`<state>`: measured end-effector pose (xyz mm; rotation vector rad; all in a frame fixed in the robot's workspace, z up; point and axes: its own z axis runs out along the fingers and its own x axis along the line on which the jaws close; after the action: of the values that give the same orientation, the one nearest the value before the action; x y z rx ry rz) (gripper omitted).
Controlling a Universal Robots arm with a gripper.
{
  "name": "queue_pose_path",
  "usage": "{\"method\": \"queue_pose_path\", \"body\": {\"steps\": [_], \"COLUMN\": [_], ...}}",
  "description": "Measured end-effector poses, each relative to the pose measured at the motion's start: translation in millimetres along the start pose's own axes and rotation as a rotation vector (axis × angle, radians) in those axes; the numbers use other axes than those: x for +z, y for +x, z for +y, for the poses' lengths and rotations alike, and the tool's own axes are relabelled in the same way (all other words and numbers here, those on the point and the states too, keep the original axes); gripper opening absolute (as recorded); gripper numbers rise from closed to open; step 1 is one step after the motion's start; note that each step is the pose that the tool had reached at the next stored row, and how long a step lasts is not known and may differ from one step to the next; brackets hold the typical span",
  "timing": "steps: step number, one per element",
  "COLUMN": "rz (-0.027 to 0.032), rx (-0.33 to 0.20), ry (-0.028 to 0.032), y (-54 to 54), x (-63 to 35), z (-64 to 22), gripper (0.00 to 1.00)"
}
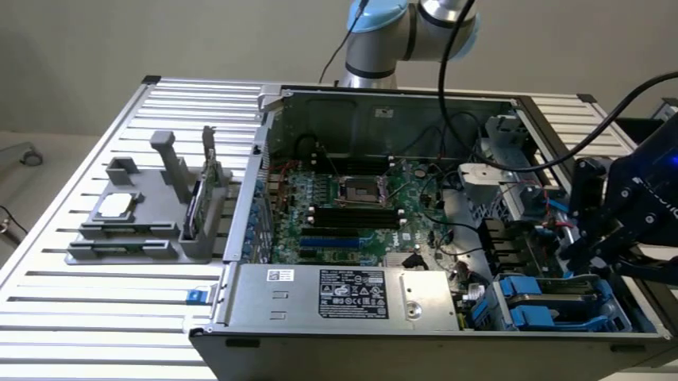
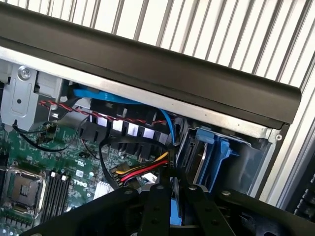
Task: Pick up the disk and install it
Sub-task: 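Insert the first disk wire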
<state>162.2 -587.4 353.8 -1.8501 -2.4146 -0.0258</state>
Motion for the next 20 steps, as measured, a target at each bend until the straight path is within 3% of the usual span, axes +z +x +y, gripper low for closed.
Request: {"method": "queue_pose_path", "body": {"steps": [5, 11, 13, 17, 20], "rz": [-0.0118, -0.0347, -0.0493, -0.0907, -0.1056], "rx": [0.041, 0.089, 0.102, 0.122, 0.128], "ry": [0.0025, 0.0076, 0.0106, 0.0194, 0.0225], "y": [-0.2, -0.4, -0.5, -0.6, -0.7], "x": [-0.6, -0.9, -0.9, -0.8, 1.0], "z": [-0.1, -0.2, -0.3, -0.2, -0.3], "gripper": [0.16, 0.16, 0.16, 0.16, 0.16]}}
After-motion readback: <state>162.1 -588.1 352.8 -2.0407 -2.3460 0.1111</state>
